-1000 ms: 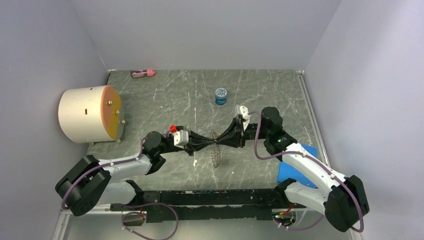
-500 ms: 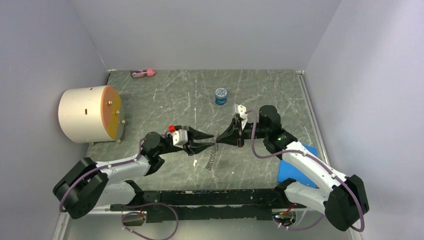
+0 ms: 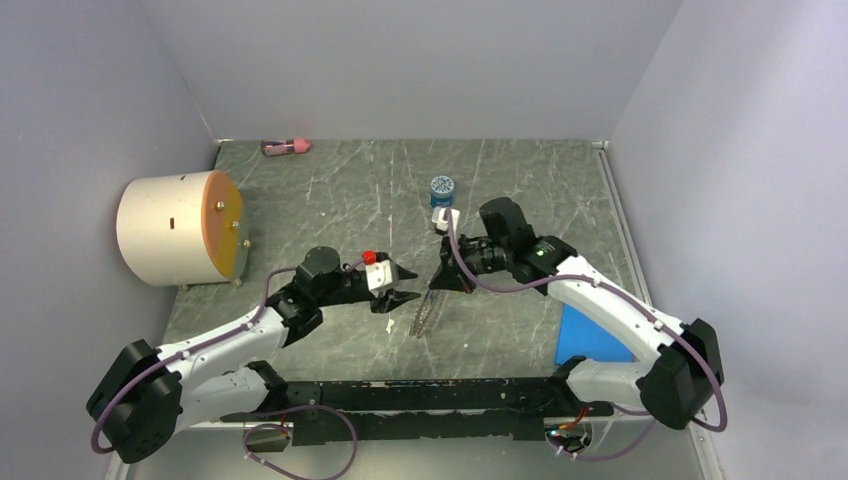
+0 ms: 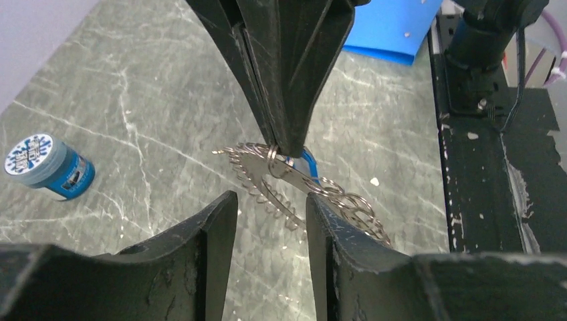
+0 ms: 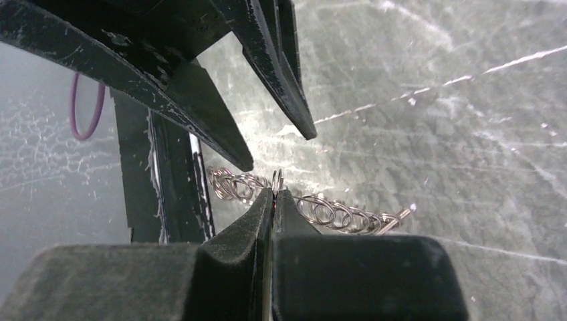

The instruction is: Put the keys on the keyring

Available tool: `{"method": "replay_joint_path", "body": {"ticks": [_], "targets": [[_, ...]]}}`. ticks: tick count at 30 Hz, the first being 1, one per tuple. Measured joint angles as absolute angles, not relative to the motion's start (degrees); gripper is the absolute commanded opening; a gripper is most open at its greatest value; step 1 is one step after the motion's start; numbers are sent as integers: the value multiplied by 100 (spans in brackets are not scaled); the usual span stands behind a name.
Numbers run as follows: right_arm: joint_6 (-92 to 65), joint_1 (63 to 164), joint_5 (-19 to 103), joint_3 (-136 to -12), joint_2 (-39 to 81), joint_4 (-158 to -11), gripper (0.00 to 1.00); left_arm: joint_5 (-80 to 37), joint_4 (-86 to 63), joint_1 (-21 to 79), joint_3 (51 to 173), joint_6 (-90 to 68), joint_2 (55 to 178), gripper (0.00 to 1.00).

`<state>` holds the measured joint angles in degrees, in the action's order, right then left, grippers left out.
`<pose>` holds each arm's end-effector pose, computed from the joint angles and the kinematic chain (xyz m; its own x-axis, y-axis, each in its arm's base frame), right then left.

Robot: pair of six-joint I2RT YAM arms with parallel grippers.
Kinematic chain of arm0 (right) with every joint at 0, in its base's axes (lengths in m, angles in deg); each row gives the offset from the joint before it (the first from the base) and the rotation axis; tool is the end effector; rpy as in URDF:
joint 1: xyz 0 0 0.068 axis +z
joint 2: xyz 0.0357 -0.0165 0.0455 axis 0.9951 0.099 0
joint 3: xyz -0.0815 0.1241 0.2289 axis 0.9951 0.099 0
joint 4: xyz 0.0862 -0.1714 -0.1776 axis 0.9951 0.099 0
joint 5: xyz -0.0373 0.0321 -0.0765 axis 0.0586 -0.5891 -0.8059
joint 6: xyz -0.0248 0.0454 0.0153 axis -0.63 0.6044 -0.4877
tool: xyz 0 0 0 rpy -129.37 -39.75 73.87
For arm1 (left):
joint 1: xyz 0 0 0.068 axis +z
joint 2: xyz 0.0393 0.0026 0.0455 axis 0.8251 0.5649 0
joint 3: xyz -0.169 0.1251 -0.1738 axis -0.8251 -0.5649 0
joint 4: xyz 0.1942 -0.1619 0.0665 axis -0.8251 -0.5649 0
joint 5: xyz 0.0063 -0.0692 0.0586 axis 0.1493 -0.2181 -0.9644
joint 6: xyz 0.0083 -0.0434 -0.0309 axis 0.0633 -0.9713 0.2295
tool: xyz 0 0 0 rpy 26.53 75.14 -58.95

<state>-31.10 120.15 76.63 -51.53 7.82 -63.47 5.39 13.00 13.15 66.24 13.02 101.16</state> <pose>0.1917 0.1678 0.2938 -0.3106 -0.3958 -0.8642 -0.9462 0.2160 0.2411 0.1544 -0.1690 0.2455 0.1201 0.1211 -0.9853 0.9701 0.1963 0.1424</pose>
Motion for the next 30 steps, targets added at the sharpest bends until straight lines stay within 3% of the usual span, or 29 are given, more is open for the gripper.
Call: {"method": "replay_joint_path", "body": {"ticks": [14, 30], "targets": [[-3499, 12601, 6631, -5955, 1534, -4686, 0, 955, 528, 1315, 6840, 1958, 10568, 44], [-3667, 12745, 6660, -6106, 1724, -4601, 0, 1604, 1591, 1315, 6840, 1527, 11305, 33]]}}
